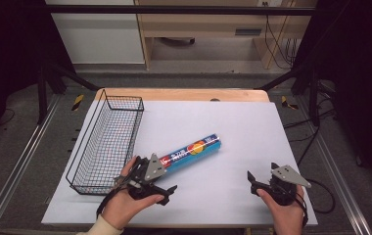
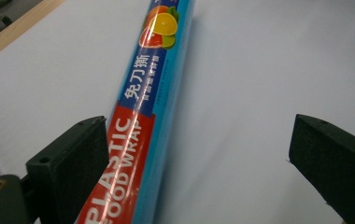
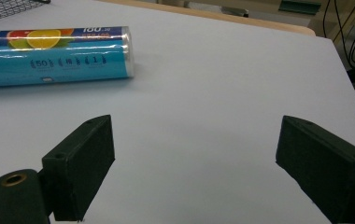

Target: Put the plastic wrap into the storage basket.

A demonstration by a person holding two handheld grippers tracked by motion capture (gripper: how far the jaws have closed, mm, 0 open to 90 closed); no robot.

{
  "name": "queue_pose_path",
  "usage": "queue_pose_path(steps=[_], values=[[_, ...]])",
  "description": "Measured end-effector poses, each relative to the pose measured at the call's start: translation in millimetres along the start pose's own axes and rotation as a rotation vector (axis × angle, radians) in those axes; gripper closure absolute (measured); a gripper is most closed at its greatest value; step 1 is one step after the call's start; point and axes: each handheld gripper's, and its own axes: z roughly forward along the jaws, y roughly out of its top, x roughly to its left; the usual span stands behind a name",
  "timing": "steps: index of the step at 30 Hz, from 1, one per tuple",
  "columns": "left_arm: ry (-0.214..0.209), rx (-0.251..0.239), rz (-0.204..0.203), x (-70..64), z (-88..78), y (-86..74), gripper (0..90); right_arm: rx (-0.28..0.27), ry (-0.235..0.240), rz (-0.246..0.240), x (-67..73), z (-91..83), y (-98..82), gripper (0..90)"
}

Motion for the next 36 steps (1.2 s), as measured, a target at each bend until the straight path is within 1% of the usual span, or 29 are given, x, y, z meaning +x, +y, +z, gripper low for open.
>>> queue_pose_path(steps=[2, 3, 4, 6, 7, 8, 10, 12, 13, 14, 17, 18, 20, 23, 24, 25, 27, 30, 34, 36], values=[[-0.014, 0.061, 0.024, 4.8, 7.2, 8.4, 4.8, 0.002, 0.008, 0.002, -0.5, 0.9, -0.3, 11.8], [-0.026, 0.112, 0.033, 9.7, 15.8, 14.7, 5.0, 0.004, 0.015, 0.003, -0.2, 1.0, -0.1, 11.9], [-0.026, 0.112, 0.033, 9.7, 15.8, 14.7, 5.0, 0.003, 0.016, 0.002, 0.1, 1.2, 0.0, 11.8], [-0.024, 0.139, 0.043, 14.6, 22.8, 19.8, 5.3, 0.000, 0.017, 0.000, 0.3, 1.3, 0.2, 11.9], [-0.028, 0.157, 0.053, 16.7, 26.5, 22.1, 5.4, 0.003, 0.023, -0.001, 0.6, 1.4, 0.4, 11.9], [-0.047, 0.189, 0.060, 20.3, 32.4, 25.1, 5.4, 0.002, 0.022, -0.007, 0.8, 2.2, 0.2, 11.9], [-0.054, 0.220, 0.065, 24.5, 38.4, 28.3, 5.7, 0.005, 0.031, -0.012, 1.8, 2.7, 0.6, 11.9], [-0.043, 0.240, 0.066, 27.9, 44.4, 31.0, 6.5, 0.005, 0.041, -0.009, 2.6, 3.1, 1.0, 11.9], [-0.024, 0.247, 0.061, 29.9, 50.2, 33.8, 6.6, 0.005, 0.042, -0.014, 2.6, 3.5, 1.1, 11.8], [-0.024, 0.254, 0.059, 30.3, 52.7, 35.2, 7.7, 0.007, 0.046, -0.015, 3.1, 3.9, 1.2, 11.9], [-0.005, 0.289, 0.077, 28.5, 62.3, 40.6, 13.9, 0.007, 0.051, -0.021, 2.8, 4.4, 1.4, 11.9], [-0.002, 0.301, 0.079, 28.0, 66.2, 42.7, 14.0, 0.006, 0.052, -0.020, 2.8, 4.4, 1.5, 11.9], [-0.006, 0.289, 0.073, 28.3, 74.4, 46.1, 15.5, 0.007, 0.053, -0.024, 2.7, 4.5, 1.8, 11.9], [-0.009, 0.263, 0.051, 32.3, 84.5, 47.9, 16.0, 0.008, 0.056, -0.024, 2.4, 4.2, 1.7, 11.9], [-0.014, 0.248, 0.039, 34.4, 88.8, 48.2, 16.4, 0.008, 0.056, -0.025, 2.4, 4.4, 1.5, 11.9], [-0.017, 0.244, 0.036, 35.9, 91.2, 48.4, 16.9, 0.014, 0.059, -0.024, 2.6, 4.6, 1.4, 11.9], [-0.034, 0.232, 0.015, 38.5, 97.6, 48.3, 16.9, 0.015, 0.061, -0.026, 2.9, 5.3, 1.4, 11.9], [-0.045, 0.244, 0.019, 40.7, 107.1, 47.6, 16.9, 0.019, 0.068, -0.027, 3.6, 5.4, 1.5, 11.9], [-0.057, 0.271, 0.010, 43.3, 118.8, 46.1, 16.9, 0.025, 0.072, -0.030, 3.8, 5.8, 1.5, 11.9], [-0.057, 0.280, 0.006, 44.0, 123.1, 45.7, 17.5, 0.021, 0.071, -0.034, 3.8, 6.0, 1.4, 11.9]])
